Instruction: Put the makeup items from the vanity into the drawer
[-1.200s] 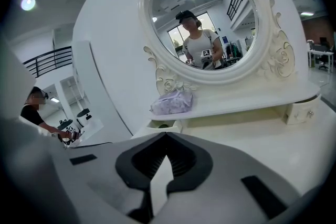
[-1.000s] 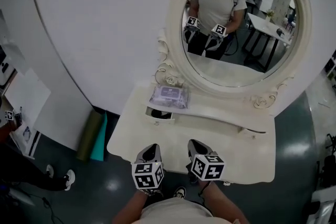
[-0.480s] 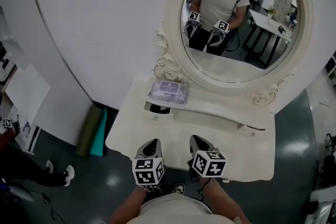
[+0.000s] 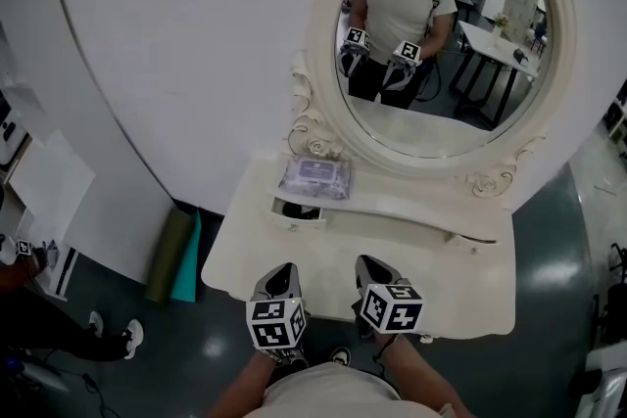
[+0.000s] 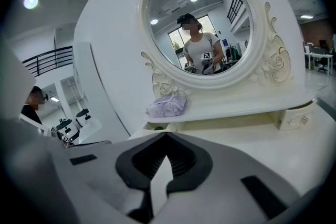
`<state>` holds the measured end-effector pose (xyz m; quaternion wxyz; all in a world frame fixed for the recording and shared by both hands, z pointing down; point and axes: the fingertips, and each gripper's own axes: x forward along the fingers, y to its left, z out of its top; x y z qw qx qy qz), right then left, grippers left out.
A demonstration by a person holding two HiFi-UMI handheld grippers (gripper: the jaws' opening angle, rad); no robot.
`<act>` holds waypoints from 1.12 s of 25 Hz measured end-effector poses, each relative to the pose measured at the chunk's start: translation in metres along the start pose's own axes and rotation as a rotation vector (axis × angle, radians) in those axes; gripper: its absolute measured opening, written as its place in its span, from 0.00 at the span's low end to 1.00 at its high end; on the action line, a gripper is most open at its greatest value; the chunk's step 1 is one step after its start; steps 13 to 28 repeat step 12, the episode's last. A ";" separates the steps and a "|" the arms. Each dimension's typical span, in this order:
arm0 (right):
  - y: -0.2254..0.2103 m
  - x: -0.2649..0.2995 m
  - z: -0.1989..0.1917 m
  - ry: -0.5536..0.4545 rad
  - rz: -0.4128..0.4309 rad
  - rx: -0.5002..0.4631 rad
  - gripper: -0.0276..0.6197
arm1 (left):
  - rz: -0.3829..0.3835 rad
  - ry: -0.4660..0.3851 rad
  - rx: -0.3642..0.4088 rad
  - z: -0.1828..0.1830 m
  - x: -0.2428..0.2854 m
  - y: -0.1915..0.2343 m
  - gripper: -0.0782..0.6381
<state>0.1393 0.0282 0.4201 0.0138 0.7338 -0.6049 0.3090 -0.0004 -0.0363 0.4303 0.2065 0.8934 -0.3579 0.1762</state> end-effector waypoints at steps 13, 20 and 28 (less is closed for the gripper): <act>0.002 -0.009 0.001 -0.012 -0.013 -0.018 0.07 | -0.008 0.001 0.003 -0.002 -0.004 -0.002 0.11; 0.002 -0.009 0.001 -0.012 -0.013 -0.018 0.07 | -0.008 0.001 0.003 -0.002 -0.004 -0.002 0.11; 0.002 -0.009 0.001 -0.012 -0.013 -0.018 0.07 | -0.008 0.001 0.003 -0.002 -0.004 -0.002 0.11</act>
